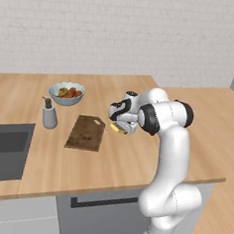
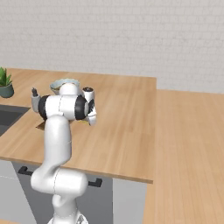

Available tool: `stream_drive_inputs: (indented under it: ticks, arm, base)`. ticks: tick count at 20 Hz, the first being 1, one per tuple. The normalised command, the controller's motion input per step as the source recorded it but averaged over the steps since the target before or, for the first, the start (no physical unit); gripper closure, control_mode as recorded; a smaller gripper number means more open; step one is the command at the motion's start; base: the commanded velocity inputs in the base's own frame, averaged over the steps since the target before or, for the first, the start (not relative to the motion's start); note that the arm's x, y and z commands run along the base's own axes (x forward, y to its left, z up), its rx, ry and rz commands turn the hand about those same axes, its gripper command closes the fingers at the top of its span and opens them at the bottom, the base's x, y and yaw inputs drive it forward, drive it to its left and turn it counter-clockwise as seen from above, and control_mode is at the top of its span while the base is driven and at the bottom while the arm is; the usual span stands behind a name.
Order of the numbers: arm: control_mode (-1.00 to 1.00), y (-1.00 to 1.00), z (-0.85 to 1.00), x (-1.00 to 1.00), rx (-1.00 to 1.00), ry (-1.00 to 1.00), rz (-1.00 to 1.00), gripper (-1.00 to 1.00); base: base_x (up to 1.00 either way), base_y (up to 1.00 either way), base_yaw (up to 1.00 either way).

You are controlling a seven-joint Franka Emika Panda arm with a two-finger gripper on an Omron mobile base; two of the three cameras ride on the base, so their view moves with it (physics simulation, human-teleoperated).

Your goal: Pick up the sponge from the counter and clean the cutting board by briefly scrubbing or pressing down on the cutting board. Once finished, release the sponge.

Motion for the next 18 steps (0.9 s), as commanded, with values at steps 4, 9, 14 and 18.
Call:
stream_drive_inputs:
  ticks: [4, 9, 14, 18]
  arm:
    - [-1.00, 0.00, -0.08, -0.07, 0.00, -0.06, 0.00, -1.00]
    - [-1.00, -0.04, 0.05, -0.02, 0.00, 0.04, 0.00, -1.00]
    - [-1.00, -0.27, 0.78, -0.42, 0.05, 0.00, 0.00, -1.00]
    - [-1.00, -0.02, 1.00, -0.62, 0.00, 0.00, 0.02, -1.00]
  base:
    - [0.00, 0.00, 0.00]
    - [0.00, 0.00, 0.00]
    - [0.00, 0.00, 0.00]
    - [0.00, 0.00, 0.00]
